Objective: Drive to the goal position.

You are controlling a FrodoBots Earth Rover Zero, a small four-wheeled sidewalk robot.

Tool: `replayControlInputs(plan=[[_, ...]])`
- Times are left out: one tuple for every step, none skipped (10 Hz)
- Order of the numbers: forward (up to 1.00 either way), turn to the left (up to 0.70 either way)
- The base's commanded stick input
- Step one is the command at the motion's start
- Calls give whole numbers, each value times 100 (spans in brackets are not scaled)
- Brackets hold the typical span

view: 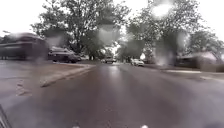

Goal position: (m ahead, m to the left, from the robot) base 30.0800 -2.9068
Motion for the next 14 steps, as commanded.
replayControlInputs(plan=[[70,0],[70,0],[70,0],[70,0],[70,0],[70,0],[70,0],[70,0],[70,0],[70,0],[70,0],[70,0],[70,0],[70,0]])
